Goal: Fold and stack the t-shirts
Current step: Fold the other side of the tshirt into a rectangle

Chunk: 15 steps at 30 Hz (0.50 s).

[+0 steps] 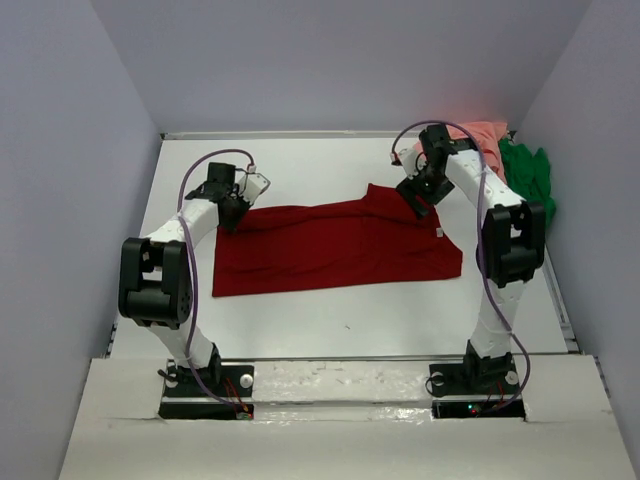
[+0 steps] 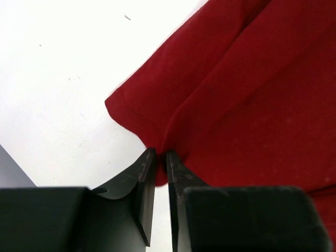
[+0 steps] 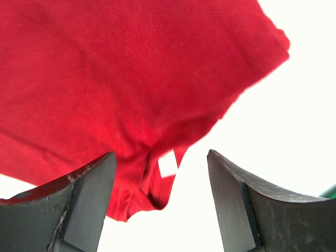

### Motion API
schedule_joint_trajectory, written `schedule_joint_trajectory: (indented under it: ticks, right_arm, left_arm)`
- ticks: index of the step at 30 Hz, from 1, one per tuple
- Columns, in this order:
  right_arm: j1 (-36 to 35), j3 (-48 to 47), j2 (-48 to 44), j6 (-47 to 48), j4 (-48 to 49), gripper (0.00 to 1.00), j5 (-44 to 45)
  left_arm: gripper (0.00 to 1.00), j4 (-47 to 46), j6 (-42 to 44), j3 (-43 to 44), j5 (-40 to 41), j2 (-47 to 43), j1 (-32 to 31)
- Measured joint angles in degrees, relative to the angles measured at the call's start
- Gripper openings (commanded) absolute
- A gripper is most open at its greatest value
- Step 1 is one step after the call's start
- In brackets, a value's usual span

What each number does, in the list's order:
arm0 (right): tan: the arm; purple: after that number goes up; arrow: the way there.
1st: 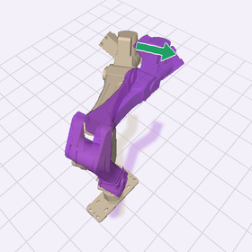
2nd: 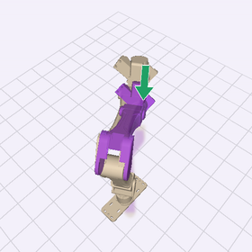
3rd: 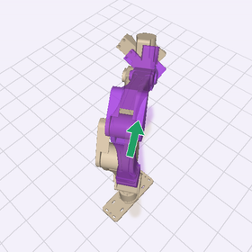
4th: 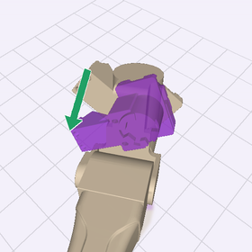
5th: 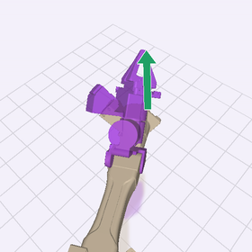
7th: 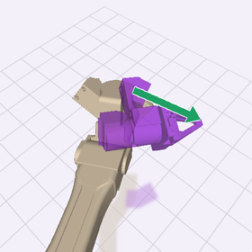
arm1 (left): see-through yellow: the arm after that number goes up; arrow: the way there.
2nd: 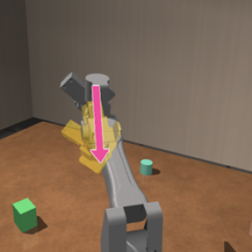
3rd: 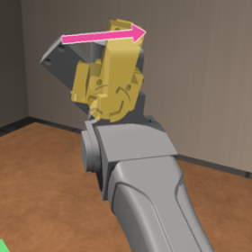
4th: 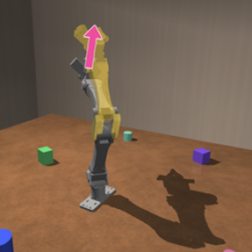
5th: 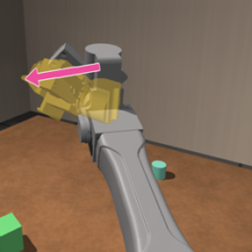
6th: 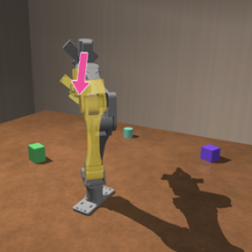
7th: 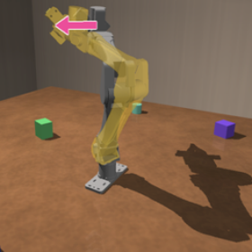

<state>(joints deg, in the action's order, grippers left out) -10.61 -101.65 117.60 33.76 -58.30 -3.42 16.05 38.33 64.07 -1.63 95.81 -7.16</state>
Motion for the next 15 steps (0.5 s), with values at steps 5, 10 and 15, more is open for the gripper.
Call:
schedule_joint_trajectory:
  ticks: [5, 10, 15]
  right_arm:
    - [0.0, 3.1, -8.7, -1.1, 0.2, 0.76, -0.2]
    - [0.0, 8.8, -16.5, -2.6, 0.3, 0.78, 0.0]
    - [0.0, 15.1, -22.0, -4.5, 0.8, 0.77, 0.0]
  left_arm:
    - [0.23, -0.4, 0.0, -1.0, 1.4, 0.0, -1.2]
    - [0.22, -0.6, 0.2, -2.8, 3.6, 0.0, -2.5]
    - [0.22, -1.2, 0.6, -4.4, 5.8, 0.0, -3.3]
